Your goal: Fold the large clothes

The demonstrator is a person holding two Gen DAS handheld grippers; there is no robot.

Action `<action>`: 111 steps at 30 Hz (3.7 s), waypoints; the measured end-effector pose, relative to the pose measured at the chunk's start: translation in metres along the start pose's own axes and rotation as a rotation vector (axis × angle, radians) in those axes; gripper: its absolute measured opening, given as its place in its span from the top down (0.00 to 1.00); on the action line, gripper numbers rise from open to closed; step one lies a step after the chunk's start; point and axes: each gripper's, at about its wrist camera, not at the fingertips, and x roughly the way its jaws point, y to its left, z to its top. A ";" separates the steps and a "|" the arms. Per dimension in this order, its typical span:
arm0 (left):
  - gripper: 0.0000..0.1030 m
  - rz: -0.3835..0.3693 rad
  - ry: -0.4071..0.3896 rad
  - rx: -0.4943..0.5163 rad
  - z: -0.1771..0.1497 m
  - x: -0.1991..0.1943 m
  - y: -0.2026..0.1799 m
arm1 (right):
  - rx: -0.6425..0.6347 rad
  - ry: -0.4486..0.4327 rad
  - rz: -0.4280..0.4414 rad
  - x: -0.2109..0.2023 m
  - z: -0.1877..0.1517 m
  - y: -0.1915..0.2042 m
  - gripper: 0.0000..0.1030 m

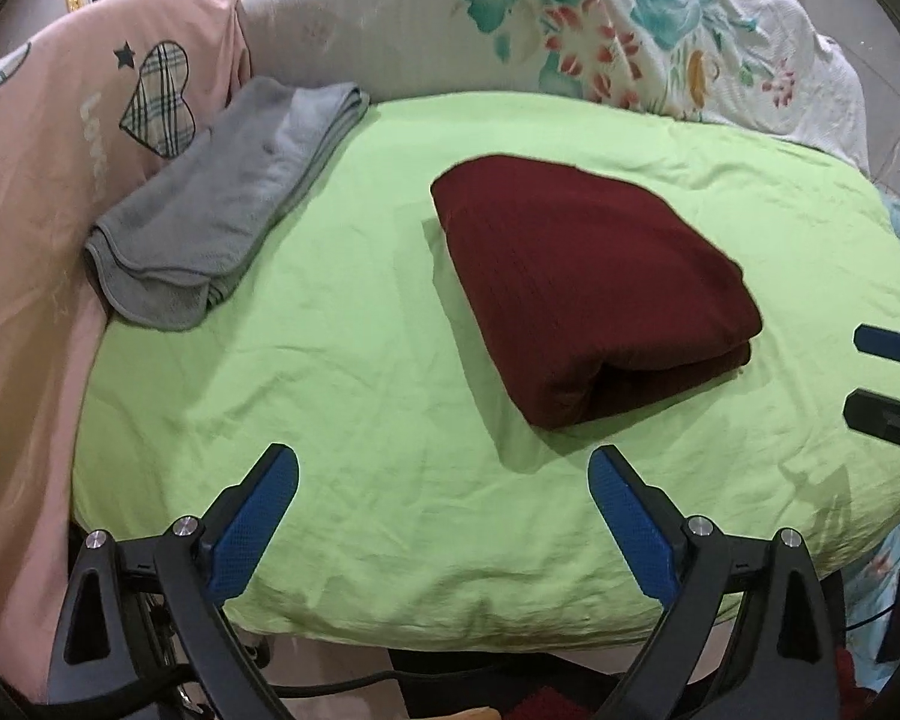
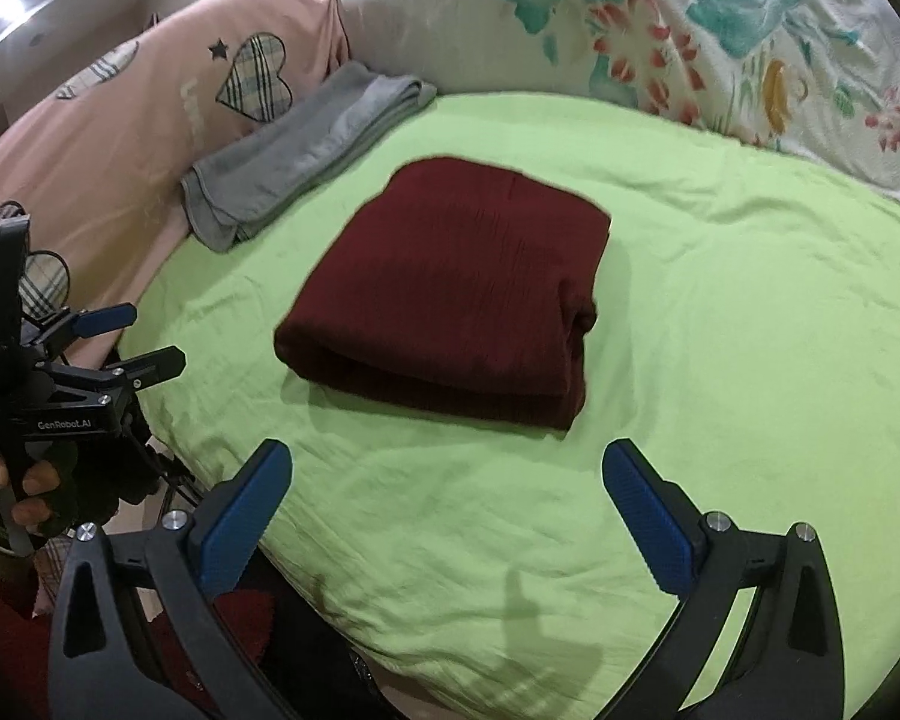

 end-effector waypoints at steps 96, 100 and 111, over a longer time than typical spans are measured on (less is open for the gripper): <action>0.05 -0.004 -0.055 -0.040 0.033 0.013 -0.029 | 0.058 0.006 0.036 0.041 0.029 -0.012 0.00; 0.05 -0.003 -0.056 -0.039 0.033 0.012 -0.030 | 0.059 0.005 0.037 0.040 0.030 -0.014 0.00; 0.05 -0.001 -0.055 -0.041 0.033 0.013 -0.033 | 0.059 0.004 0.037 0.039 0.032 -0.017 0.00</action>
